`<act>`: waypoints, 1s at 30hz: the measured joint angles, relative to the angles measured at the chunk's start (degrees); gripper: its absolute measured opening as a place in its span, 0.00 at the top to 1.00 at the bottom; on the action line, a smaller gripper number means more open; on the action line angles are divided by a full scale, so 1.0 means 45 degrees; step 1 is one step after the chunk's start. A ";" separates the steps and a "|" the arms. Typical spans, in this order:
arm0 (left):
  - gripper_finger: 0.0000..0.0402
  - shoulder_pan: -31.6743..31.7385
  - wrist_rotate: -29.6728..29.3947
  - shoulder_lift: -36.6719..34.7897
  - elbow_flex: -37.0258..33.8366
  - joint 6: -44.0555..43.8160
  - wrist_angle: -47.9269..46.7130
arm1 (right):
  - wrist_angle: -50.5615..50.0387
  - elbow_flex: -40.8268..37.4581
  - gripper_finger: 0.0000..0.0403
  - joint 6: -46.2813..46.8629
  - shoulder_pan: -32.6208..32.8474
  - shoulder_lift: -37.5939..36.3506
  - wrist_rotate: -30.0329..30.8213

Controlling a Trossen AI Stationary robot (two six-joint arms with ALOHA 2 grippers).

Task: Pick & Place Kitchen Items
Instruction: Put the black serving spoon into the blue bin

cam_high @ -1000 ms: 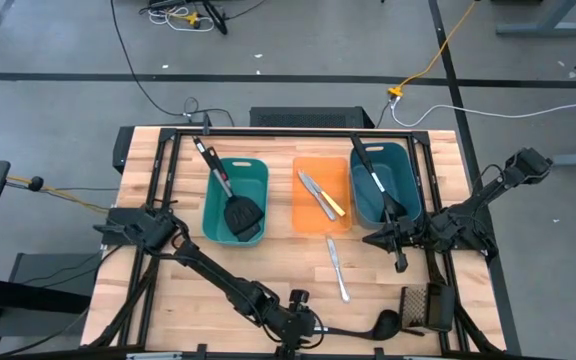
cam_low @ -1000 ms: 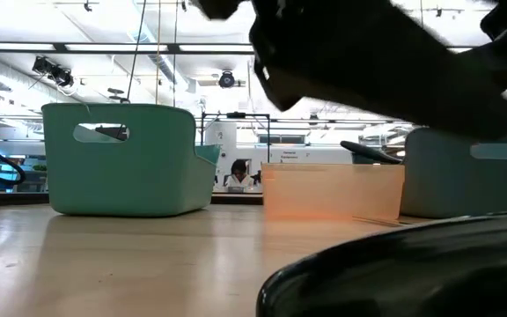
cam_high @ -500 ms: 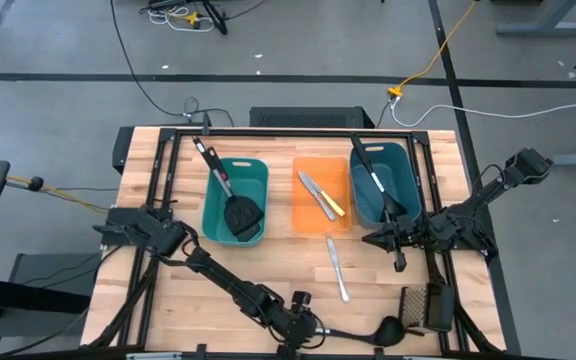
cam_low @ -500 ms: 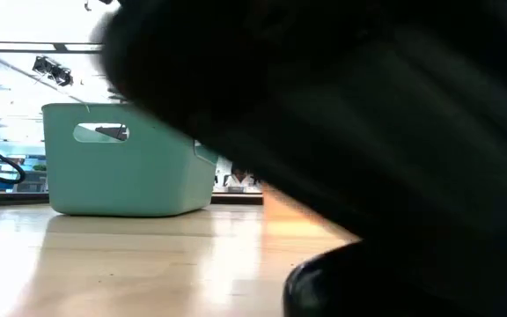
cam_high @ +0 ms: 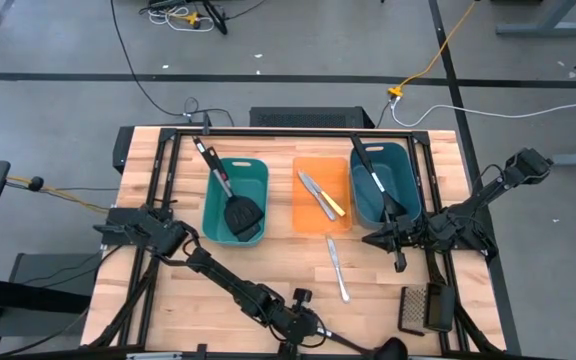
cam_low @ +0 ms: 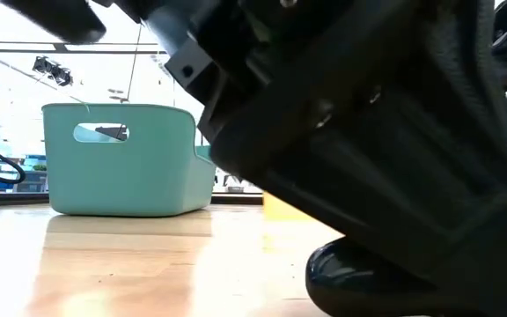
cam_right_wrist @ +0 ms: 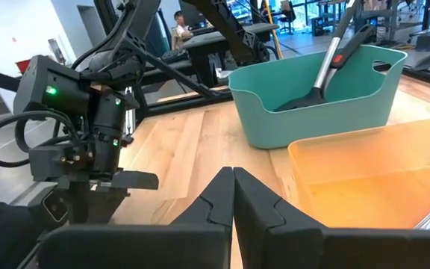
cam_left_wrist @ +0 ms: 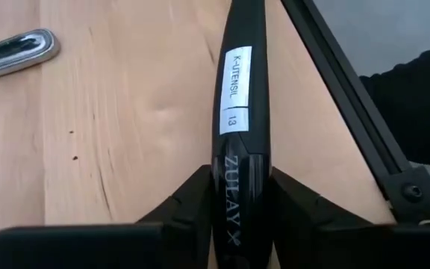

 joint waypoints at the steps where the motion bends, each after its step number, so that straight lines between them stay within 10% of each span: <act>1: 0.74 -0.0002 -0.0008 0.0002 -0.0004 0.0039 0.0000 | 0.0000 0.0000 0.98 0.0017 0.0000 0.0000 0.0000; 13: 0.74 -0.0118 -0.1039 -0.1034 -0.0087 0.0265 -0.1887 | 0.0155 0.0006 0.98 0.0071 0.0005 0.0004 0.0000; 30: 0.74 -0.1425 -0.3307 -0.6955 -0.0175 0.0731 -0.7964 | 0.0209 0.0010 0.98 0.0022 0.0005 0.0005 -0.0005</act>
